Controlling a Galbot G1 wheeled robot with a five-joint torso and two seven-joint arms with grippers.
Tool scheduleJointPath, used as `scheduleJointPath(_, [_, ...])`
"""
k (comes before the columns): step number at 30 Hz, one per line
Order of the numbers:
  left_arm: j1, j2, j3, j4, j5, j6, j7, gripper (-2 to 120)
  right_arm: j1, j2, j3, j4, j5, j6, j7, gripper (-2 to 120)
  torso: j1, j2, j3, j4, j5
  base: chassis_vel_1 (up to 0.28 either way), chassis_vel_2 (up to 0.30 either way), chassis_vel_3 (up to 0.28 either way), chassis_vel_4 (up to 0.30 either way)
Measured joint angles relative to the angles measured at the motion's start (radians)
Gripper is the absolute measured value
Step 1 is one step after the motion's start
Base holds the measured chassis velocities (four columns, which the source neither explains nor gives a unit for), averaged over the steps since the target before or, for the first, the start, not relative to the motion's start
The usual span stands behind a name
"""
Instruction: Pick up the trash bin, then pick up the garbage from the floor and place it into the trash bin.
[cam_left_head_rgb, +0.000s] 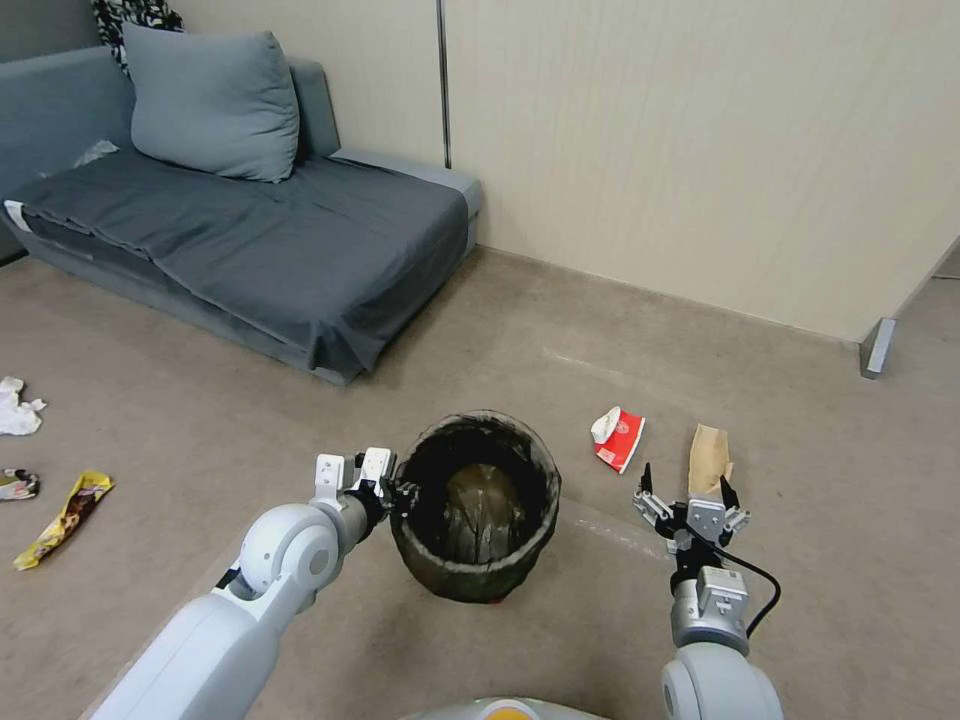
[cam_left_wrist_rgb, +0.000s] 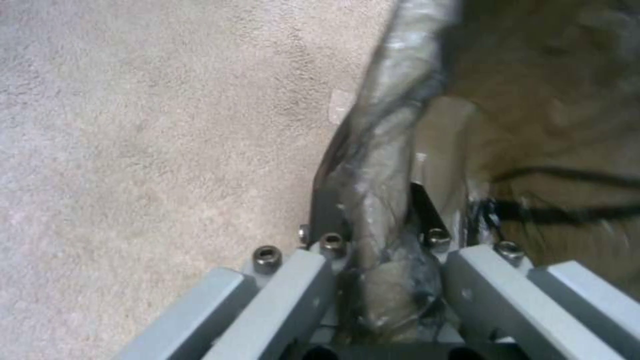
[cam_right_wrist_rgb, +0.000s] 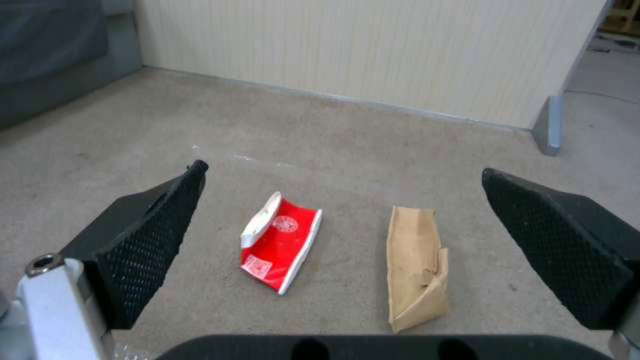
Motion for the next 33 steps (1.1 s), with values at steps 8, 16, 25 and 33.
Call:
scheduleJointPath(8, [0.009,0.004,-0.003,-0.003,0.010,0.000,-0.007,0,-0.001,0.000,-0.002,0.000,-0.001,0.000,0.003,100,0.000,0.000,0.000,0.0001,0.0001,0.000,0.000,0.000,0.000])
scheduleJointPath(16, [0.024,0.009,-0.012,-0.052,0.064,0.000,-0.016,0,-0.008,0.000,-0.003,0.008,-0.007,0.001,0.004,100,0.000,0.000,0.000,0.0002,0.0002,0.000,0.000,0.000,0.000])
scheduleJointPath(25, [0.027,0.033,-0.037,-0.200,0.106,0.001,-0.048,0,-0.009,0.000,0.000,0.011,-0.006,0.001,0.005,100,0.000,0.000,0.000,0.0001,0.0001,0.000,0.000,0.000,0.000])
scheduleJointPath(33, [0.051,0.061,-0.077,-0.378,0.145,0.001,-0.077,0,-0.006,0.000,-0.001,0.011,-0.005,0.001,0.006,100,0.000,0.000,0.000,0.0002,0.0002,0.000,0.000,0.000,0.000])
